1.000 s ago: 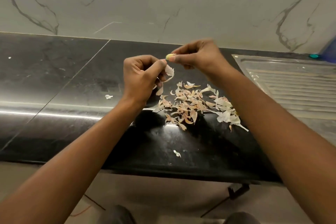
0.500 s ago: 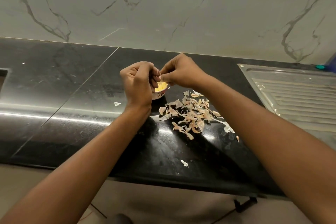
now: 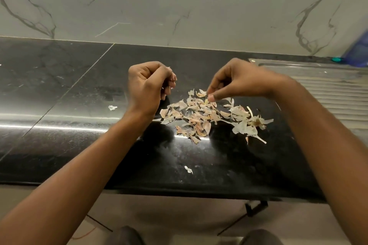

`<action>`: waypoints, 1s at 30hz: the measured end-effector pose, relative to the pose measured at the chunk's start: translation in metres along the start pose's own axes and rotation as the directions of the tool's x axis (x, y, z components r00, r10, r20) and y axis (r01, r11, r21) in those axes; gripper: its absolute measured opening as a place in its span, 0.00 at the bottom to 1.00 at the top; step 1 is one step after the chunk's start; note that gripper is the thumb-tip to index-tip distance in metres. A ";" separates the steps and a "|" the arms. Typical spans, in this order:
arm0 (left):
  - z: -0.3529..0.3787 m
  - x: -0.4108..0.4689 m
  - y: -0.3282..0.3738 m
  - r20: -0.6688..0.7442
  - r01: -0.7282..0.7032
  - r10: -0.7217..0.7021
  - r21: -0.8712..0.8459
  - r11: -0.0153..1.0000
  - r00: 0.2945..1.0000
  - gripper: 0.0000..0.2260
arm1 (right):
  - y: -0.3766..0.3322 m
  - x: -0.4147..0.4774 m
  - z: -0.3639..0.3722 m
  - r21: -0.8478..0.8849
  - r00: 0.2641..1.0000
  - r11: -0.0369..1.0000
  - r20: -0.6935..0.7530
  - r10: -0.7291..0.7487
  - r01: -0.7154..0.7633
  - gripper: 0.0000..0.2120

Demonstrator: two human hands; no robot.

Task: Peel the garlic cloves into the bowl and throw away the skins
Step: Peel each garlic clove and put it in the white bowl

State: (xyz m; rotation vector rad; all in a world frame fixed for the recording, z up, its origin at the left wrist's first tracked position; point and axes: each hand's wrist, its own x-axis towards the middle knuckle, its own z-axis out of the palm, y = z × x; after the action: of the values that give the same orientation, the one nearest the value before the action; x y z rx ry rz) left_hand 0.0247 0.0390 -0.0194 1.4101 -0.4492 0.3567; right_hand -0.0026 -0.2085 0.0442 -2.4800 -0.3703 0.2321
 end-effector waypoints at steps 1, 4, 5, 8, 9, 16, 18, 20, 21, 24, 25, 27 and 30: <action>0.001 0.000 0.000 0.035 -0.011 0.010 0.023 1.000 0.999 0.13 | 0.006 -0.005 0.002 -0.016 1.000 1.000 0.019 0.016 -0.016 0.09; 0.003 -0.003 0.000 0.100 -0.060 0.049 0.109 0.992 0.994 0.11 | 0.016 -0.014 0.015 -0.027 0.998 0.999 0.057 0.031 -0.030 0.14; 0.004 -0.004 0.000 0.115 -0.073 0.058 0.127 0.989 0.992 0.11 | 0.018 -0.014 0.020 -0.028 0.998 0.999 0.062 0.027 -0.025 0.15; 0.003 -0.004 -0.001 0.135 -0.077 0.055 0.162 0.984 0.989 0.10 | 0.023 -0.012 0.028 -0.037 0.999 0.999 0.049 0.013 -0.011 0.15; 0.003 -0.004 -0.002 0.141 -0.076 0.052 0.175 0.982 0.989 0.10 | 0.025 -0.011 0.030 -0.044 0.999 0.999 0.037 0.003 -0.001 0.13; 0.004 -0.004 -0.005 0.193 -0.087 0.035 0.266 0.960 0.981 0.08 | 0.046 -0.020 0.023 0.088 0.990 0.994 -0.128 -0.053 0.064 0.04; 0.003 -0.004 -0.005 0.222 -0.116 0.041 0.335 0.935 0.974 0.08 | 0.052 -0.022 0.017 0.081 0.974 0.994 -0.218 -0.056 0.075 0.04; 0.002 -0.006 -0.004 0.288 -0.189 0.064 0.434 0.881 0.956 0.07 | 0.057 -0.025 0.012 0.074 0.962 0.995 -0.271 -0.037 0.060 0.03; 0.002 -0.007 -0.003 0.323 -0.238 0.081 0.484 0.842 0.943 0.06 | 0.060 -0.027 0.010 0.067 0.961 0.997 -0.276 -0.030 0.050 0.03; 0.003 -0.010 0.002 0.385 -0.343 0.121 0.584 0.736 0.915 0.05 | 0.064 -0.031 0.010 0.064 0.962 0.998 -0.275 -0.010 0.029 0.04; 0.002 -0.009 0.003 0.396 -0.360 0.124 0.605 0.710 0.910 0.05 | 0.065 -0.031 0.010 0.069 0.962 0.997 -0.274 -0.008 0.028 0.06; 0.002 -0.008 0.005 0.429 -0.379 0.098 0.643 0.666 0.898 0.05 | 0.065 -0.030 0.012 0.069 0.961 0.997 -0.276 -0.008 0.028 0.09; 0.006 -0.010 0.009 0.477 -0.381 0.010 0.689 0.616 0.879 0.06 | 0.062 -0.031 0.014 0.104 0.958 0.994 -0.288 -0.009 0.041 0.14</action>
State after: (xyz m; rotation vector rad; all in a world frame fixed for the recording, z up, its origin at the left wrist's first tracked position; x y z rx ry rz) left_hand 0.0111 0.0347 -0.0159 2.3283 -0.9022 0.4470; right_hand -0.0219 -0.2589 -0.0018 -2.3554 -0.2578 -0.1170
